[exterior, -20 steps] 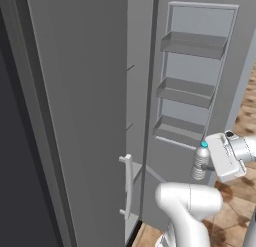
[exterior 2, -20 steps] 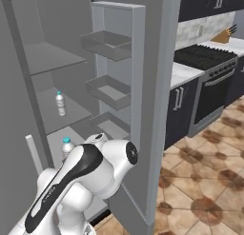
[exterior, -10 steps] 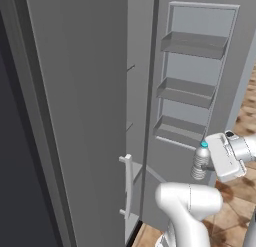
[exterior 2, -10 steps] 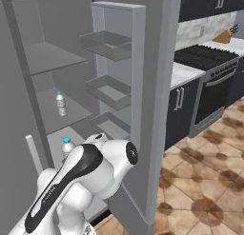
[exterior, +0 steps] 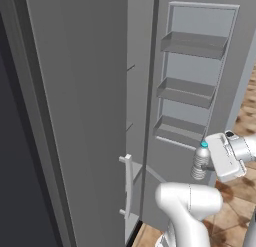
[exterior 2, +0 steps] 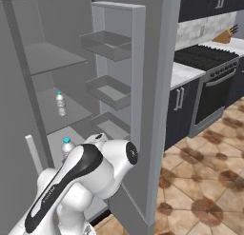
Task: Take the bottled waters from the counter and place them in the freezer to freeze. Close the freezer door after placing the bottles.
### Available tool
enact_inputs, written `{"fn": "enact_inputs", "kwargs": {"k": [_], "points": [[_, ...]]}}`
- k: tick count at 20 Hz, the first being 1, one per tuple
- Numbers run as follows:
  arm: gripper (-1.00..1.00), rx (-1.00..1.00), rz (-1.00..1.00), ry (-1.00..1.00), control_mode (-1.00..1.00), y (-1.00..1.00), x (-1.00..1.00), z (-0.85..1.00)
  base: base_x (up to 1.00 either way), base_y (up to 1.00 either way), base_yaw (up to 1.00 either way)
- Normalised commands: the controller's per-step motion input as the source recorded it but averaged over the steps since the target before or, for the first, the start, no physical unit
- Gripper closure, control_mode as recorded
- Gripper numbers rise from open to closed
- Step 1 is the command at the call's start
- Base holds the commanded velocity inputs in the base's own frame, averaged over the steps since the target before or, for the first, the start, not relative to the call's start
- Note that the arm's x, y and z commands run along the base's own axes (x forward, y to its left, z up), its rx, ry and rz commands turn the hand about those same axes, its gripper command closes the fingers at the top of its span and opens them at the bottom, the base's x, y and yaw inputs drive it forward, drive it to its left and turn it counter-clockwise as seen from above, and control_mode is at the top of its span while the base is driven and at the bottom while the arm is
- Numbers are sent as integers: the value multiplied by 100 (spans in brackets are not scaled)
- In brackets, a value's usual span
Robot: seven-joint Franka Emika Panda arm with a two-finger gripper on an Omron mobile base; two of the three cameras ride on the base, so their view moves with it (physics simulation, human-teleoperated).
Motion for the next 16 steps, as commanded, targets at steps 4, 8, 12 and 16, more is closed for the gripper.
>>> {"fn": "enact_inputs", "kwargs": {"k": [4,8,12,16], "points": [[100,0,0,0,-100,0,0,0,0,0,0],[100,0,0,0,-100,22,0,5,0,0,0],[100,-10,-11,0,-100,76,4,44,0,0,0],[100,3,-18,8,-100,50,11,87,0,0,0]]}}
